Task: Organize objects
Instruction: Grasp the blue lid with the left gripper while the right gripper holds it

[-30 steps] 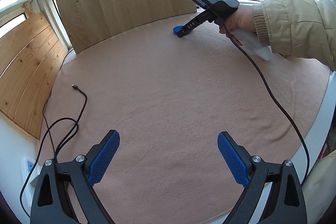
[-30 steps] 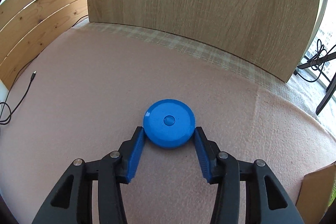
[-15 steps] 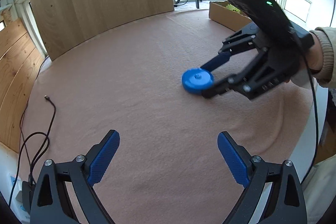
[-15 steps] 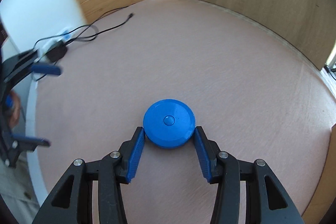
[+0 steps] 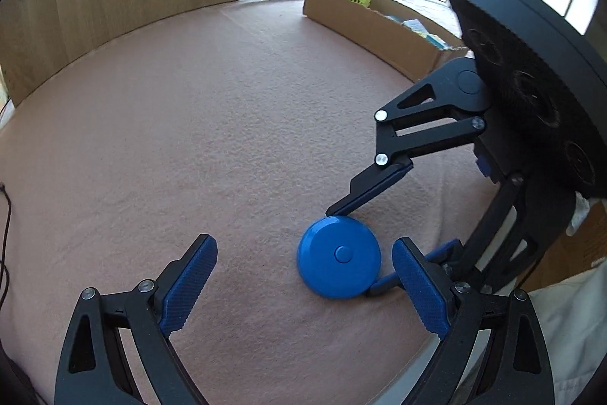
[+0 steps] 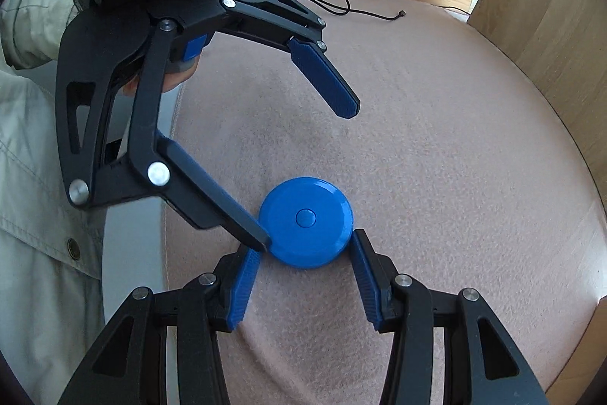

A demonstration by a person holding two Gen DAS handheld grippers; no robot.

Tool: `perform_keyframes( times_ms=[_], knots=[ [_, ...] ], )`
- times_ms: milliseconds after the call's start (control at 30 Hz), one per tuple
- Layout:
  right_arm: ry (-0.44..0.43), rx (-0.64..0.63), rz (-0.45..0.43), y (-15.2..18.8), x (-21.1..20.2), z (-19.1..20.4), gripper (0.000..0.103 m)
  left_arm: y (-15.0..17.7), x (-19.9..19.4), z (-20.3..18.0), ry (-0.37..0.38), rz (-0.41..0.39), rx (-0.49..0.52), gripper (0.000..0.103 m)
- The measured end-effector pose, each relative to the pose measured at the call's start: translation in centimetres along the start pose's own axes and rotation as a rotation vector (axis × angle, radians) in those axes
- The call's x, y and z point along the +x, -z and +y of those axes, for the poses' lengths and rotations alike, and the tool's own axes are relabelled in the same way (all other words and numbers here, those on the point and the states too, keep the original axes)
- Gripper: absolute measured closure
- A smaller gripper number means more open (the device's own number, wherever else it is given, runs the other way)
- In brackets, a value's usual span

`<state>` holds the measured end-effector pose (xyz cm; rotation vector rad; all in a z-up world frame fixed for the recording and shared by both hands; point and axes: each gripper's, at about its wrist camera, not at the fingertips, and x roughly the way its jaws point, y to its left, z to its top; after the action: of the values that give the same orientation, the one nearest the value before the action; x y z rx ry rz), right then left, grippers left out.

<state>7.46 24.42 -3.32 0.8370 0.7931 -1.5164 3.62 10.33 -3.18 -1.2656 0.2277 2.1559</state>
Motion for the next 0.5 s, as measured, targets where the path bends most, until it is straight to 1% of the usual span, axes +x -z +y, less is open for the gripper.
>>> perform_keyframes(
  times_ms=[33, 67, 167, 200, 233, 300, 400, 500],
  knots=[
    [0.011, 0.009, -0.003, 0.0, 0.0, 0.1, 0.059, -0.2, 0.3, 0.0, -0.005, 0.011, -0.026, 0.014],
    [0.022, 0.022, -0.006, -0.1, 0.1, 0.4, 0.059, -0.3, 0.6, 0.1, -0.002, 0.020, -0.048, 0.025],
    [0.060, 0.063, -0.018, -0.4, 0.4, 0.7, 0.059, -0.6, 1.4, -0.6, -0.007, 0.042, -0.088, 0.042],
    [0.075, 0.077, -0.025, -0.4, 0.4, 0.9, 0.059, -0.7, 1.6, -1.1, -0.017, 0.050, -0.077, 0.044],
    [0.090, 0.088, -0.031, -0.3, 0.3, 1.1, 0.059, -0.7, 1.7, -1.6, -0.025, 0.062, -0.062, 0.050],
    [0.119, 0.095, -0.045, -0.2, 0.3, 1.4, 0.059, -0.8, 1.9, -2.0, -0.038, 0.071, -0.054, 0.050],
    [0.145, 0.134, -0.059, 0.0, 0.2, 1.7, 0.060, -0.6, 1.9, -2.0, -0.032, 0.069, -0.063, 0.050],
    [0.173, 0.134, -0.069, -0.3, 0.6, 2.1, 0.060, -0.5, 1.7, -1.7, -0.018, 0.063, -0.087, 0.051]
  ],
)
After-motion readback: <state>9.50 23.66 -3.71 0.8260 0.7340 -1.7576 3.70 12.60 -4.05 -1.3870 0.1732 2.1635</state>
